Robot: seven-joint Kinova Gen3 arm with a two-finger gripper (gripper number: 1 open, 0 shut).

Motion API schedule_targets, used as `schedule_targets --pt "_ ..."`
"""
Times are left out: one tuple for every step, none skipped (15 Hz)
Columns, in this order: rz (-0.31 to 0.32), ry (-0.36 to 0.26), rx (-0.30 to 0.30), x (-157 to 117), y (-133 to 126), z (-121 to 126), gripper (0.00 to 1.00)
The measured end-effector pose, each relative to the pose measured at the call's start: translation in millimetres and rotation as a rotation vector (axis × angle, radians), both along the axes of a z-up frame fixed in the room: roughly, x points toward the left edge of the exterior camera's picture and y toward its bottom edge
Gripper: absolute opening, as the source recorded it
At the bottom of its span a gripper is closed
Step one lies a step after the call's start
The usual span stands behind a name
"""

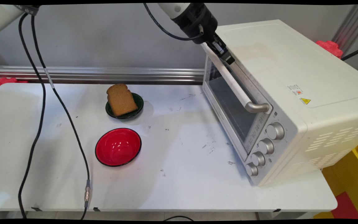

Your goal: Open the oven

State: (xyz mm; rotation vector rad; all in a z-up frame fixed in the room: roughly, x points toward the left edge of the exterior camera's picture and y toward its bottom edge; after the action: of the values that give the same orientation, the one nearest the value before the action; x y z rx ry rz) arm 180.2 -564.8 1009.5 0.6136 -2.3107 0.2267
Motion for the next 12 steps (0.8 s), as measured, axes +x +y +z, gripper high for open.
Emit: schedule_targets --pt "-0.001 -0.001 0.001 0.7 0.3 -1.3 0.00" --pt "-0.001 -0.002 0.001 1.2 0.6 -2.6 0.00" --pt "-0.002 -0.002 0.001 1.2 0.6 -3.6 0.00" --pt "-0.003 -0.002 0.001 1.1 0.7 -4.4 0.00" --pt "-0.004 0.000 0.001 0.9 0.7 -5.6 0.00" --pt "-0.005 0.001 0.001 0.7 0.6 -6.4 0.00" --pt "-0.006 0.003 0.001 0.1 0.6 -7.9 0.00" --pt "-0.007 0.005 0.001 -0.4 0.5 -9.1 0.00" --pt "-0.008 0.006 0.001 -1.1 0.5 -10.3 0.00" --pt "-0.009 0.008 0.002 -1.6 0.3 -12.1 0.00" --pt "-0.010 0.009 0.003 -1.8 0.4 -13.9 0.00" --pt "-0.011 0.009 0.004 -2.0 0.3 -15.6 0.00"
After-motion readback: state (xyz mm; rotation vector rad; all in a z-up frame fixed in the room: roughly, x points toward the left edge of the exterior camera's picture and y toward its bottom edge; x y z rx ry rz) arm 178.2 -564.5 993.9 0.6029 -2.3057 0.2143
